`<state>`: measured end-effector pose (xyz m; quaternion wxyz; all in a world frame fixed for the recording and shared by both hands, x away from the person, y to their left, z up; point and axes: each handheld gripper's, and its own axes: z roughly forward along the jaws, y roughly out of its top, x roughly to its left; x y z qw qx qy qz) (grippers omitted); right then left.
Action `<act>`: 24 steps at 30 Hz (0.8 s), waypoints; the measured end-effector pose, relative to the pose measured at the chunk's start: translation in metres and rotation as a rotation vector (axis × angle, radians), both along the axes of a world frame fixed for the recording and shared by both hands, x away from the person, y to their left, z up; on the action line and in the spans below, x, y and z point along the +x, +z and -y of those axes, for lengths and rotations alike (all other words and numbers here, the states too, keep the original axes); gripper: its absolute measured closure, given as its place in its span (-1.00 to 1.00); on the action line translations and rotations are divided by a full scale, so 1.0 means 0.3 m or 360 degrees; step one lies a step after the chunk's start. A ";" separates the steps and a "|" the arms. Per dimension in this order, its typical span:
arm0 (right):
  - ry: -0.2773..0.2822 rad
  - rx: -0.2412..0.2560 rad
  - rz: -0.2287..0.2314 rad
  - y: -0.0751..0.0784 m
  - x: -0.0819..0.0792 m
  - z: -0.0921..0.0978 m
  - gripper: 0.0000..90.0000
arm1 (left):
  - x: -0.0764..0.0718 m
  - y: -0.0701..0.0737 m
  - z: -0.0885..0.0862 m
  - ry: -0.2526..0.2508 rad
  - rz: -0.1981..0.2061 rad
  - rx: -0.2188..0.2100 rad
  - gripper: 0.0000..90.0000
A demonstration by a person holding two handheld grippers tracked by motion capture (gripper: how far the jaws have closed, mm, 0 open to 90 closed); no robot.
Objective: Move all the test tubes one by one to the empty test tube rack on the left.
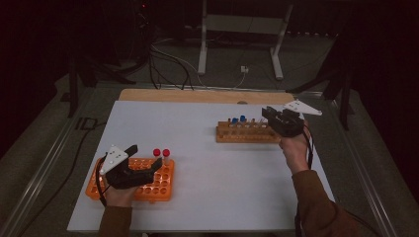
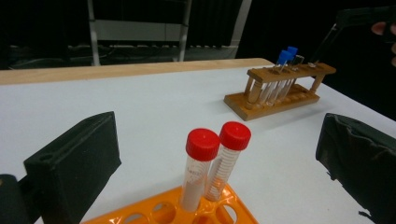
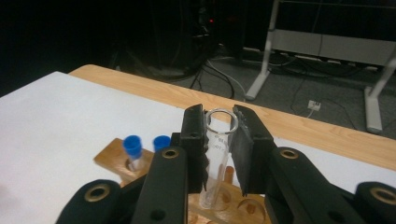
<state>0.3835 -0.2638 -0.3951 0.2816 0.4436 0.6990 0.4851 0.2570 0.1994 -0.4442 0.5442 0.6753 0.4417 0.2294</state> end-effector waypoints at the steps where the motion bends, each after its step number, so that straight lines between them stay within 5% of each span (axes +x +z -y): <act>1: 0.0013 0.0007 0.0001 0.004 -0.006 -0.001 0.69 | 0.000 0.006 0.003 0.0000 0.0007 0.0000 -0.99; 11: 0.0186 -0.0006 -0.0038 0.029 -0.076 -0.064 0.69 | -0.004 0.084 0.091 -0.0103 0.0127 0.0028 -0.99; 24: 0.0467 -0.0069 -0.0090 0.029 -0.170 -0.218 0.68 | 0.041 0.094 0.311 -0.0337 0.0096 0.0114 -0.88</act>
